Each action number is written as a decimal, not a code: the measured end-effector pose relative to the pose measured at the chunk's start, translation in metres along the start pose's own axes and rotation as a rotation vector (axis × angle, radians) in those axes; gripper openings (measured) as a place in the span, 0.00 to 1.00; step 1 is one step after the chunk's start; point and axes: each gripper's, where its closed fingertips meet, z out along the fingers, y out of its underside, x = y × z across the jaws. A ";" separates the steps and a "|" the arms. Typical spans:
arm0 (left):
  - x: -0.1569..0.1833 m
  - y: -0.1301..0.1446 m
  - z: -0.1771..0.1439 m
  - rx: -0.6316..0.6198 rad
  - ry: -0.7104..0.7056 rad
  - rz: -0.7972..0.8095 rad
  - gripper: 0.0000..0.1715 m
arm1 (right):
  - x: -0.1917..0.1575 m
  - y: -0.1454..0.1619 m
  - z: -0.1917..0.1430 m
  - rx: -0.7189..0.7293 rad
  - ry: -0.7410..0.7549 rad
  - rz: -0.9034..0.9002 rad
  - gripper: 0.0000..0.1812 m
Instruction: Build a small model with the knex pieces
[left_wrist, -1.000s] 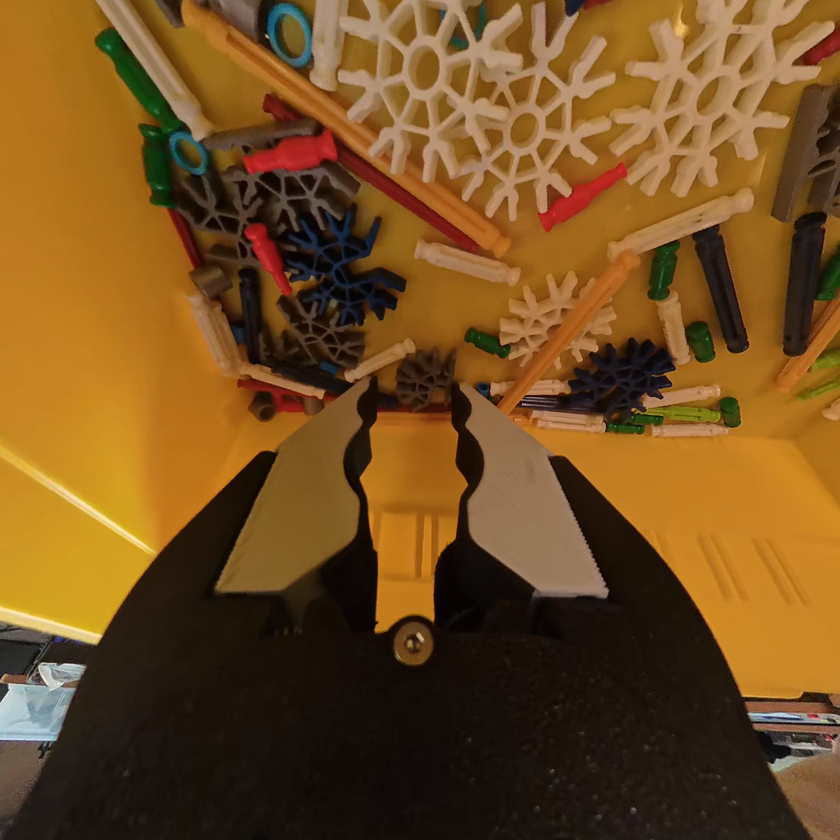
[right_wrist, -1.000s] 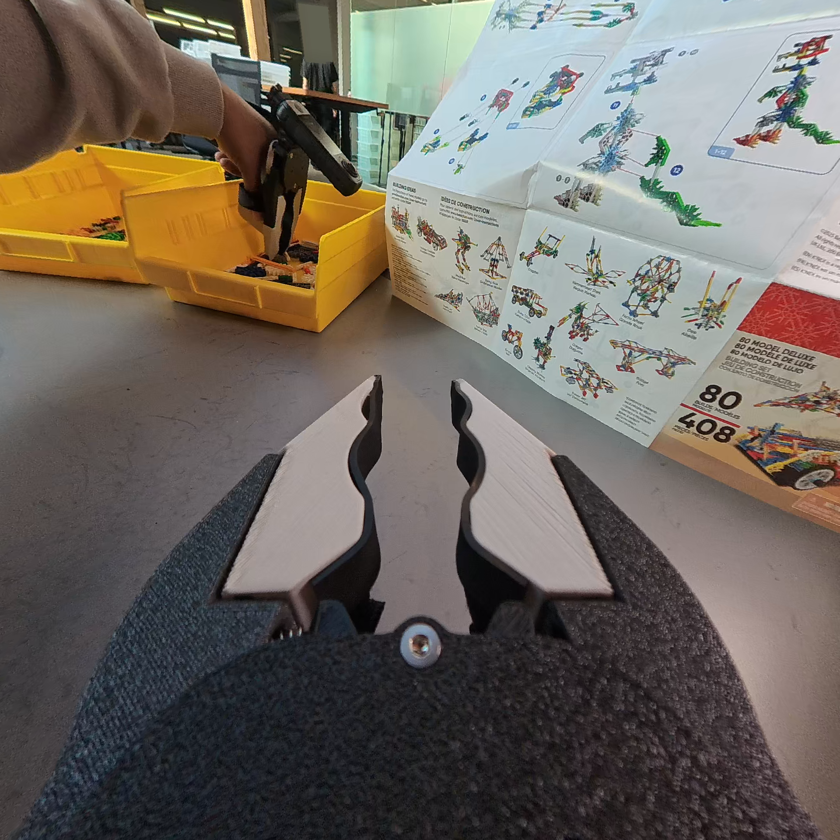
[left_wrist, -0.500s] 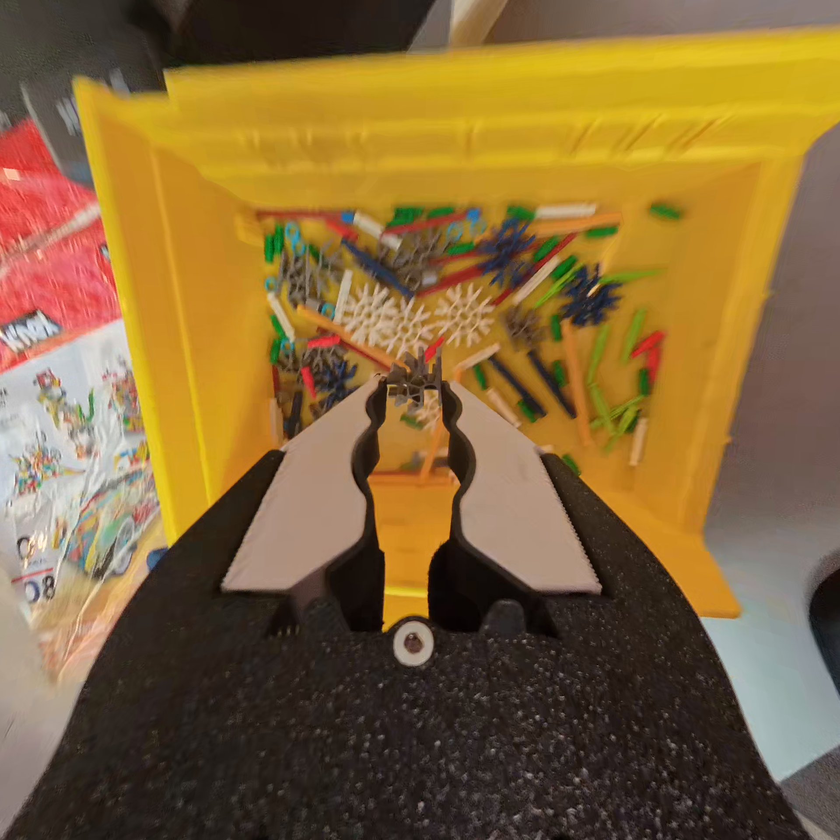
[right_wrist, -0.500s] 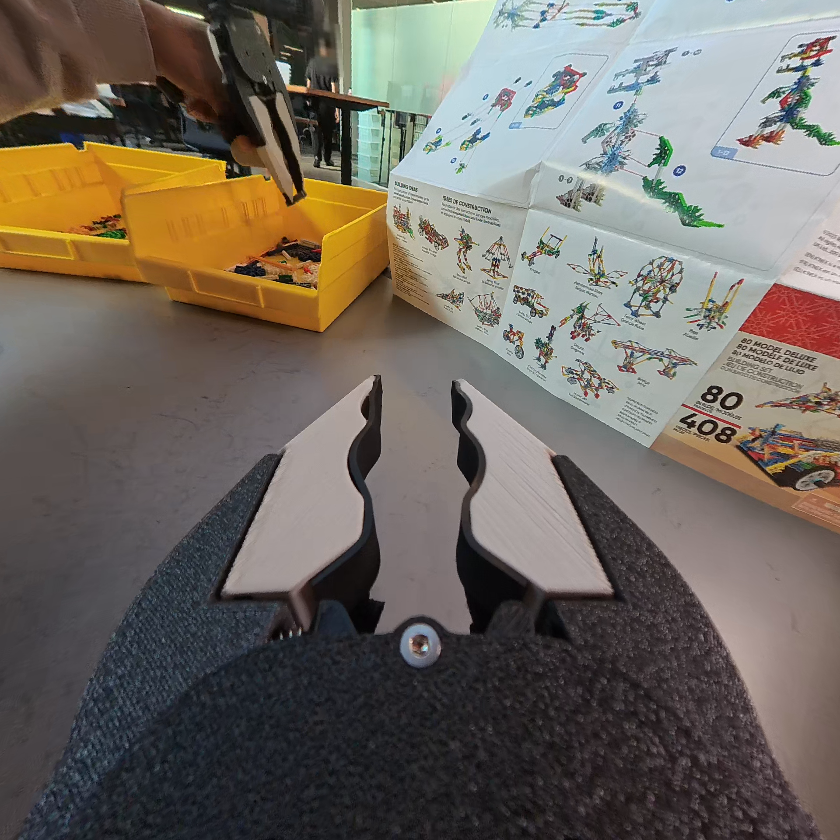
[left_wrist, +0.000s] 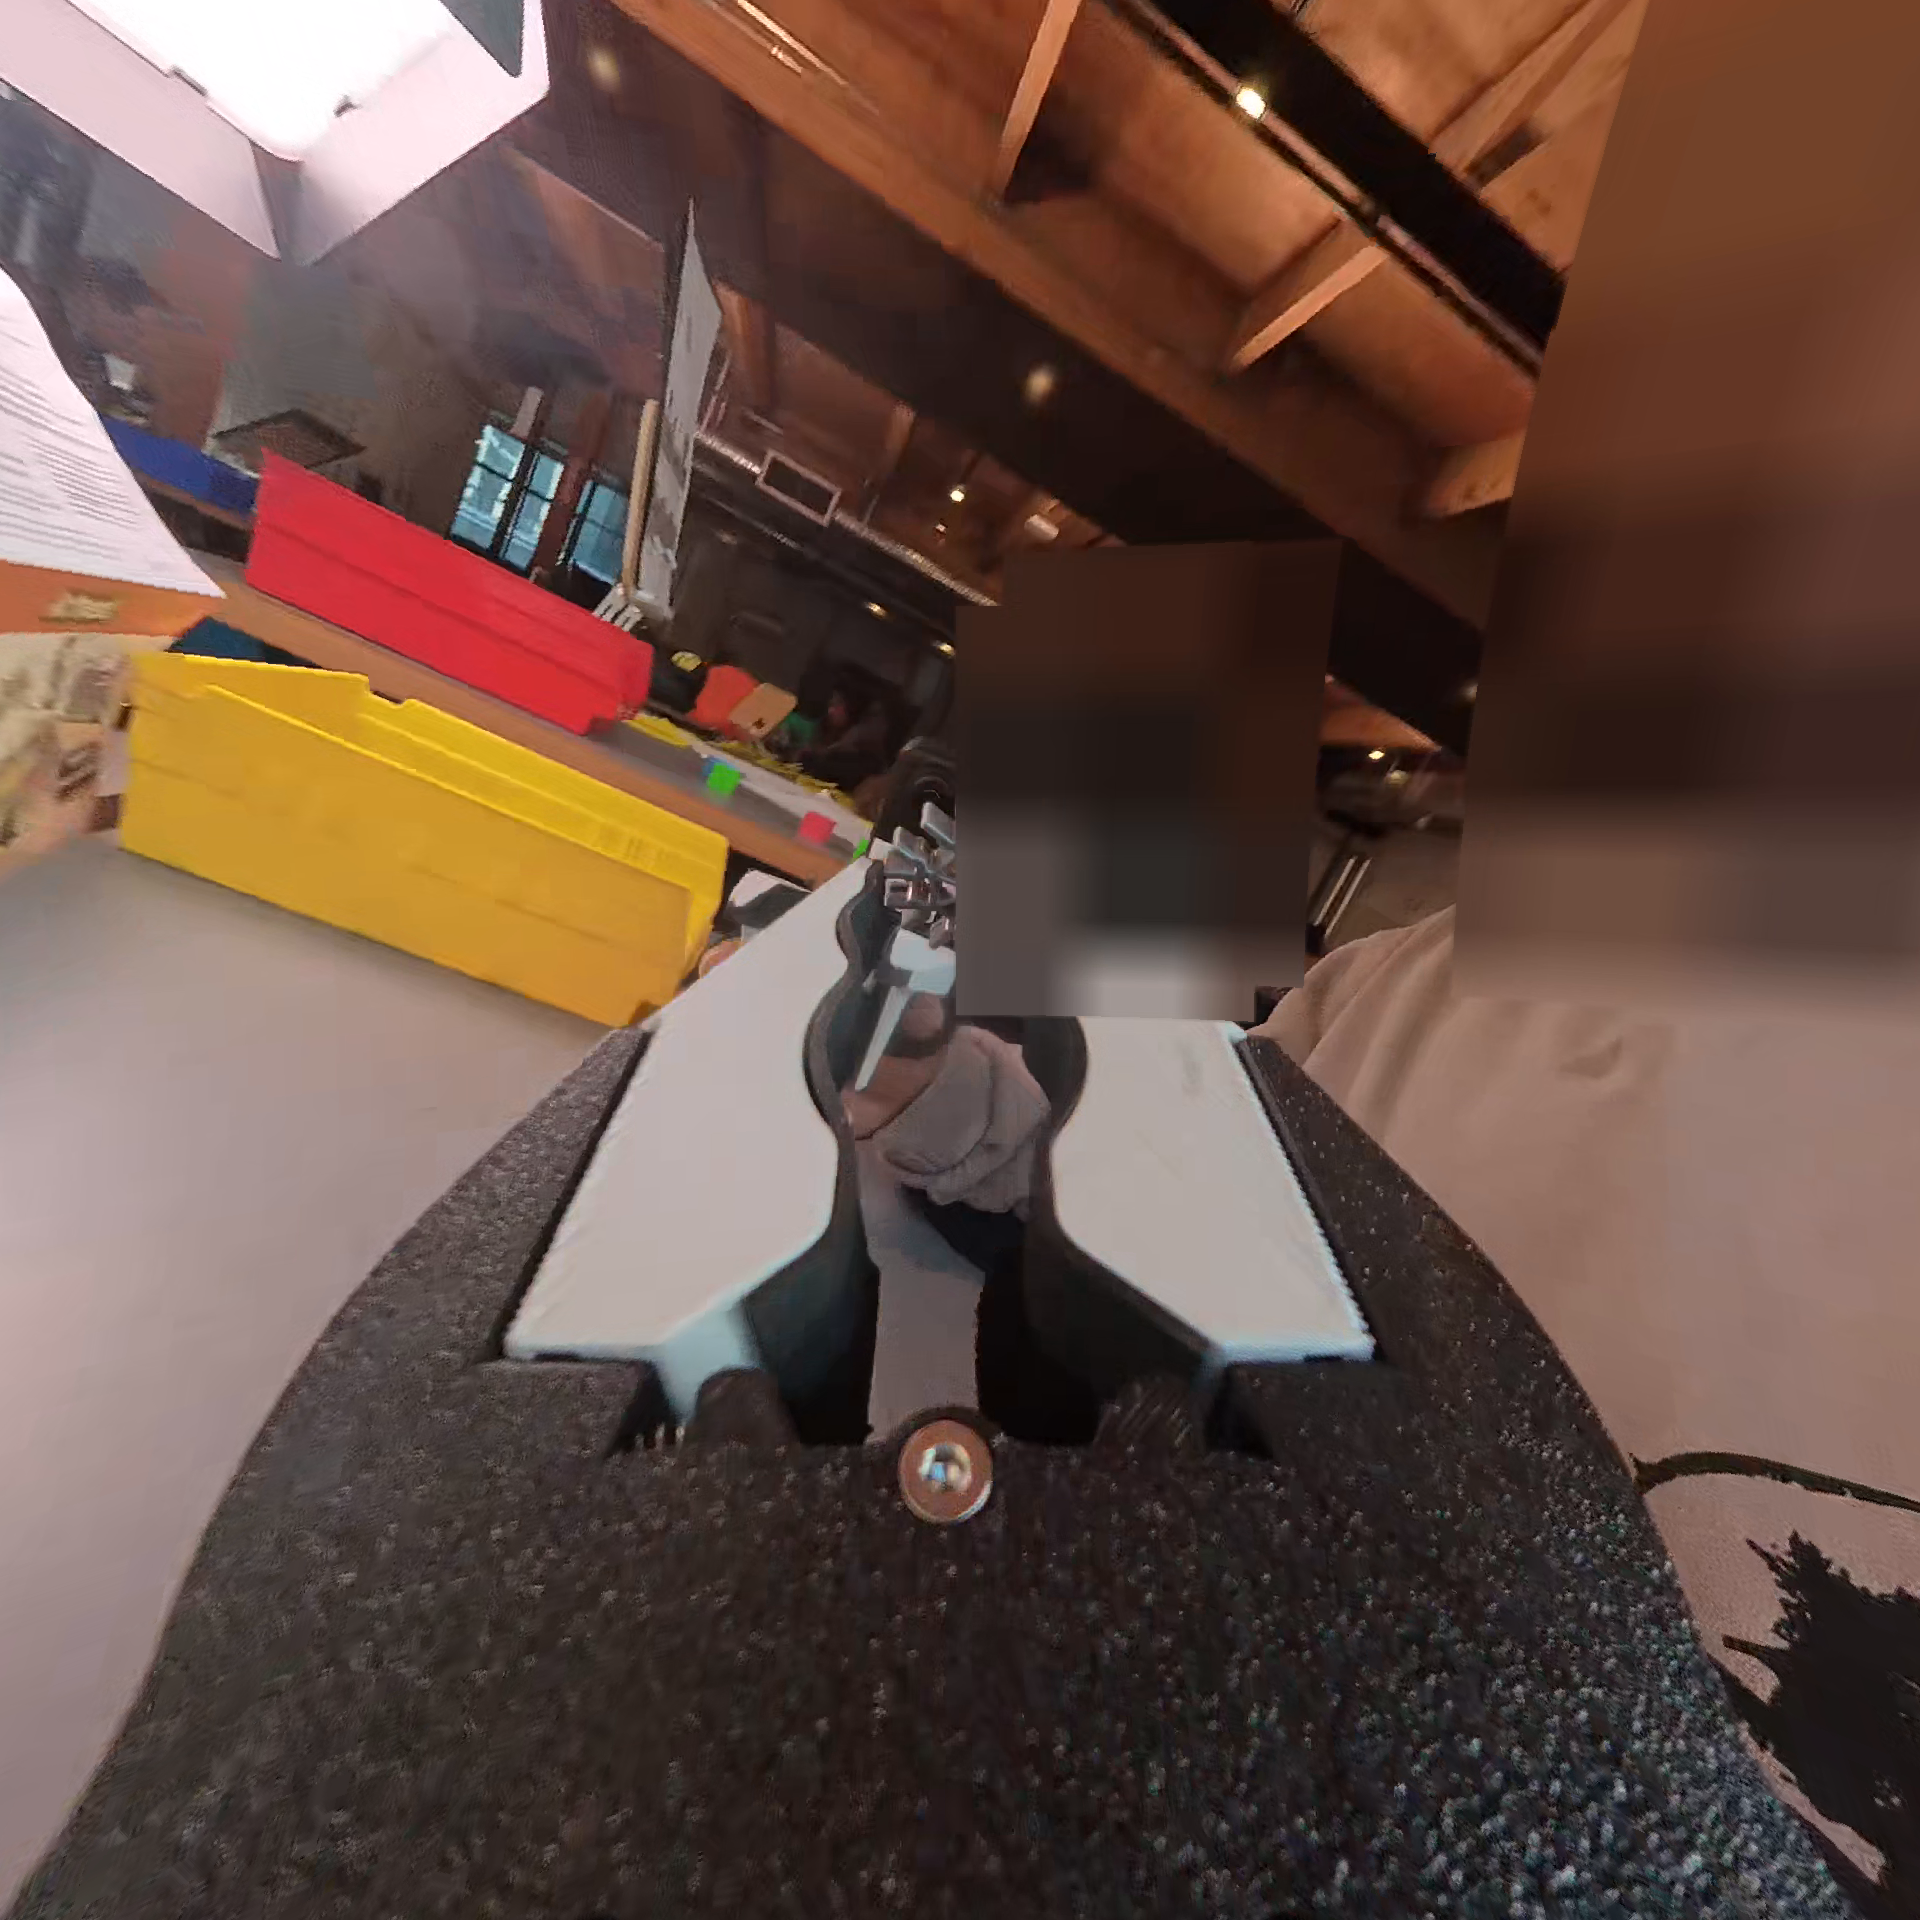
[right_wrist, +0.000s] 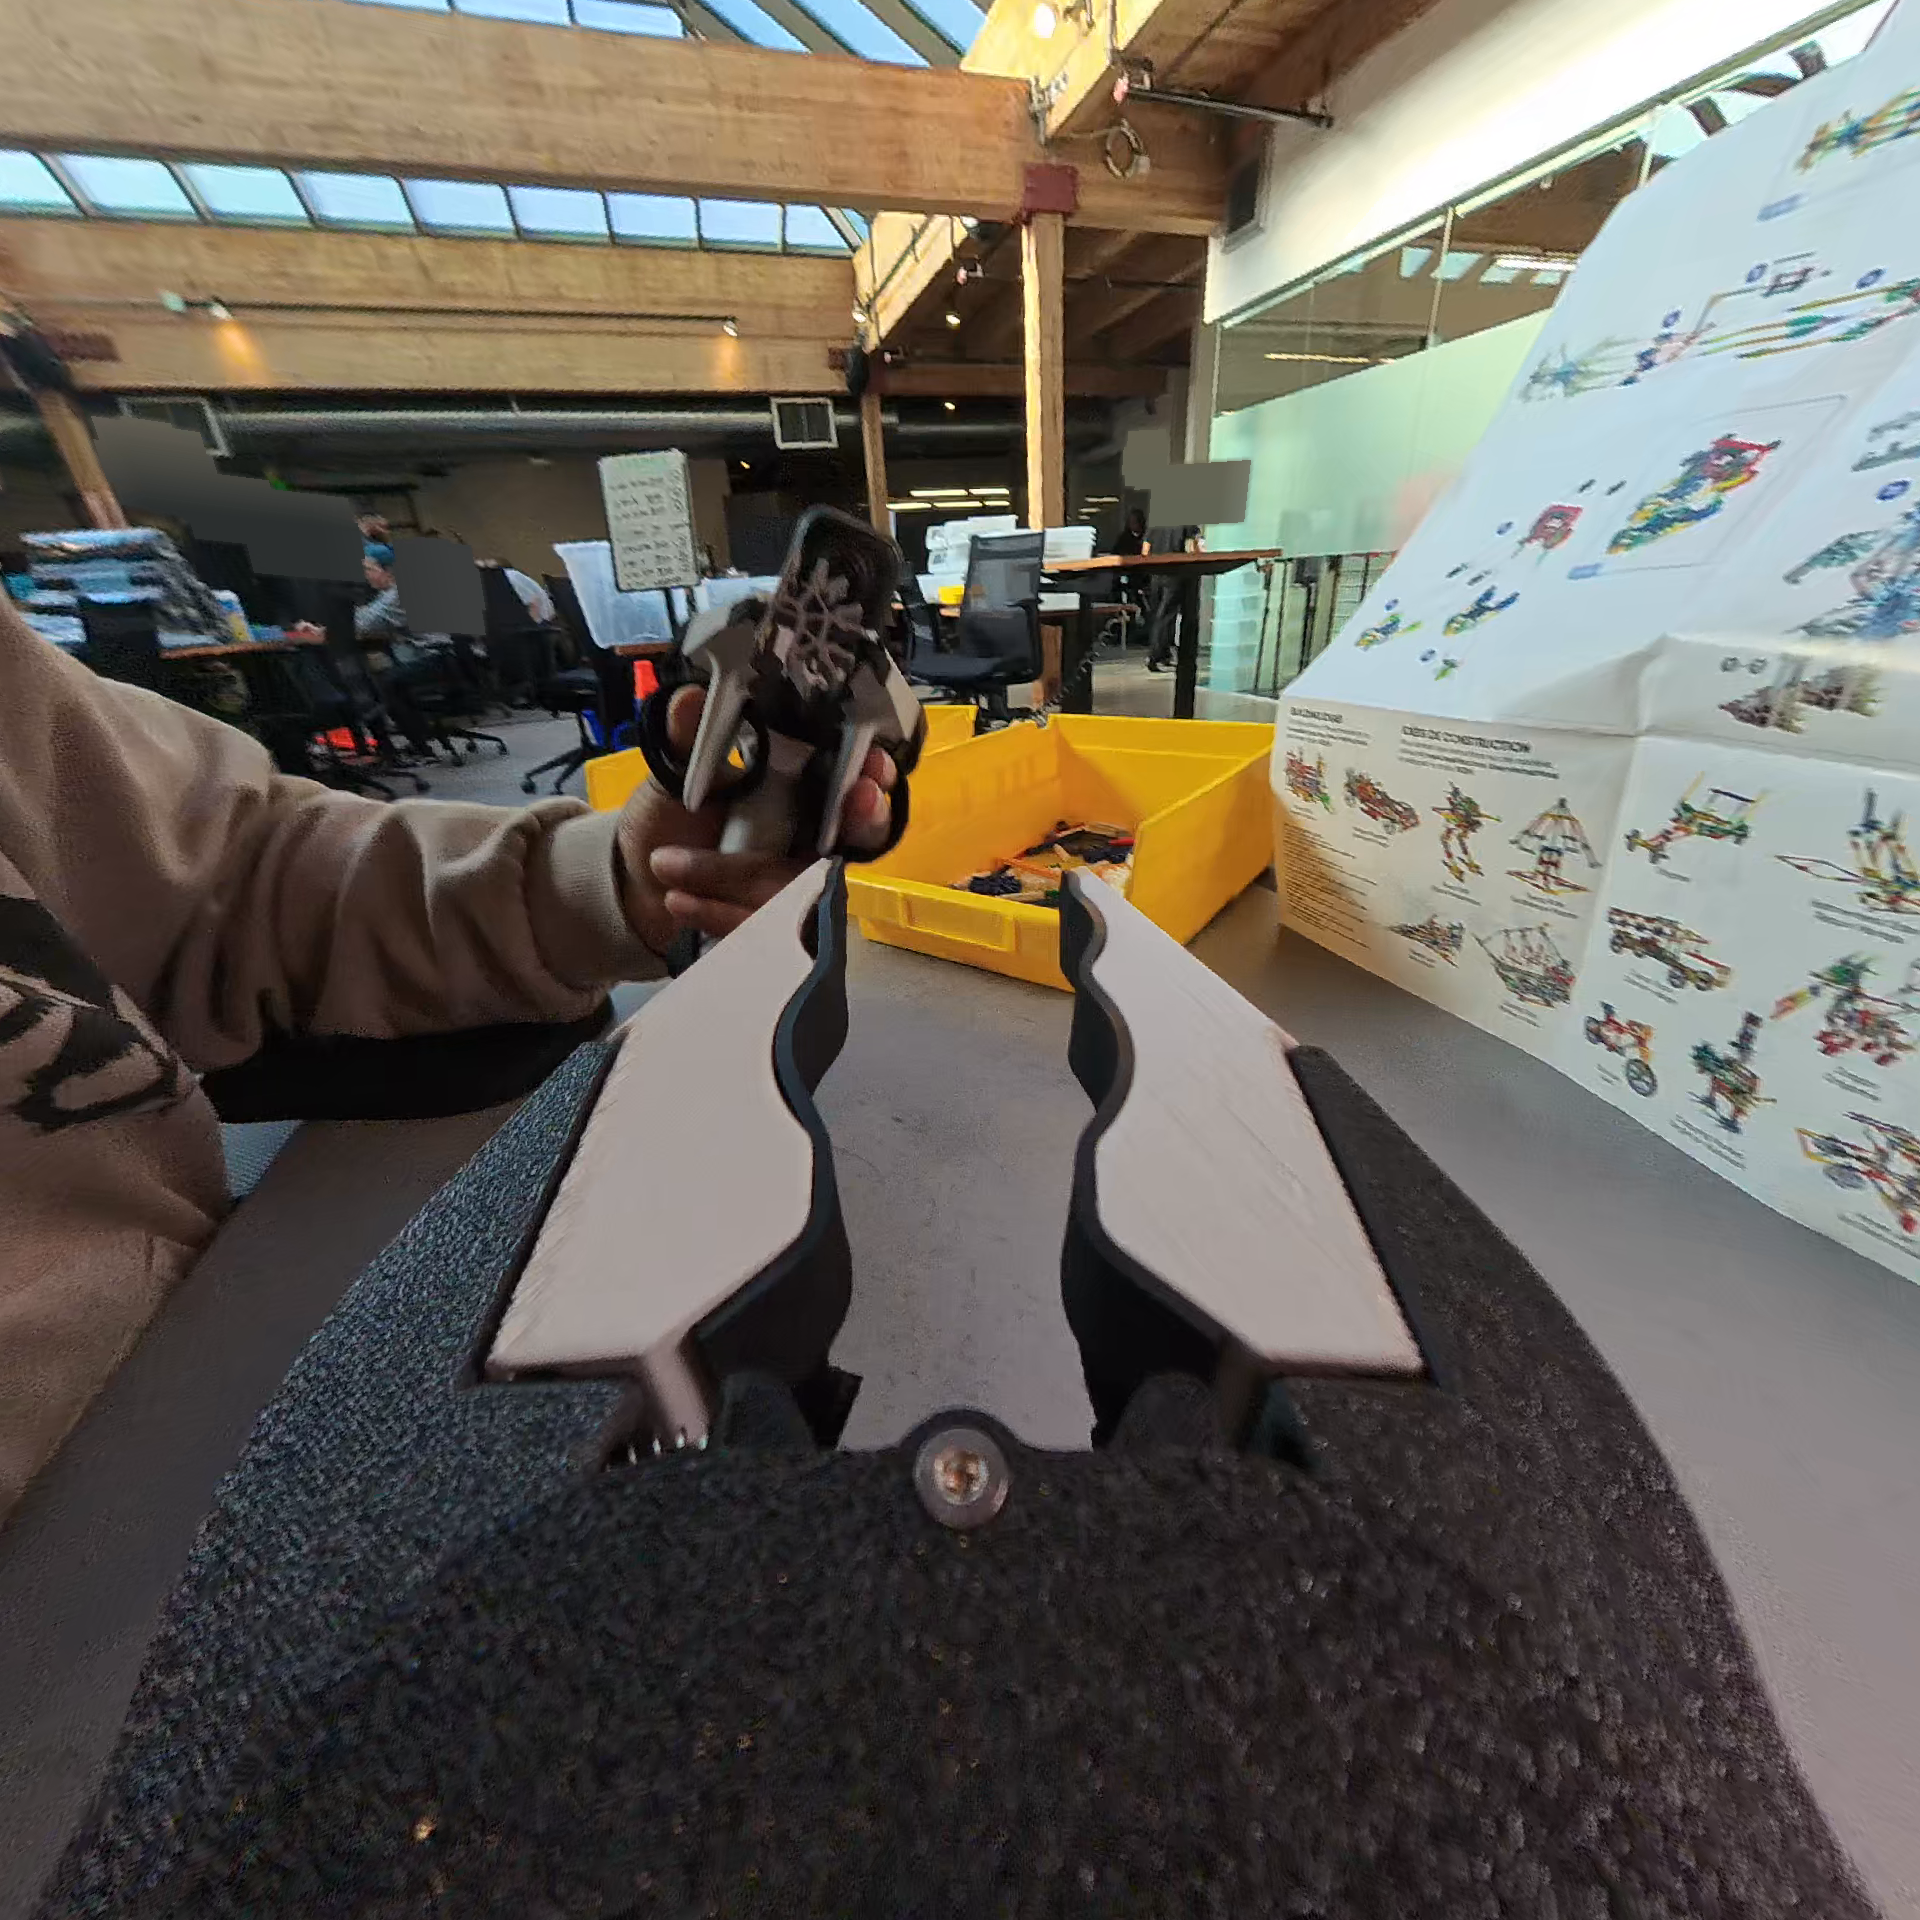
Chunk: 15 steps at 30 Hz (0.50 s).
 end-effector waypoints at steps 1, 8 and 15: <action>-0.003 0.008 0.003 0.025 0.017 -0.017 0.13 | -0.008 -0.004 0.003 0.014 -0.036 0.010 0.22; -0.010 0.044 0.019 0.043 -0.010 -0.006 0.13 | -0.037 0.013 0.023 -0.046 -0.123 0.017 0.18; -0.008 0.058 0.018 -0.053 -0.010 0.076 0.13 | -0.044 0.023 0.026 -0.083 -0.170 0.030 0.05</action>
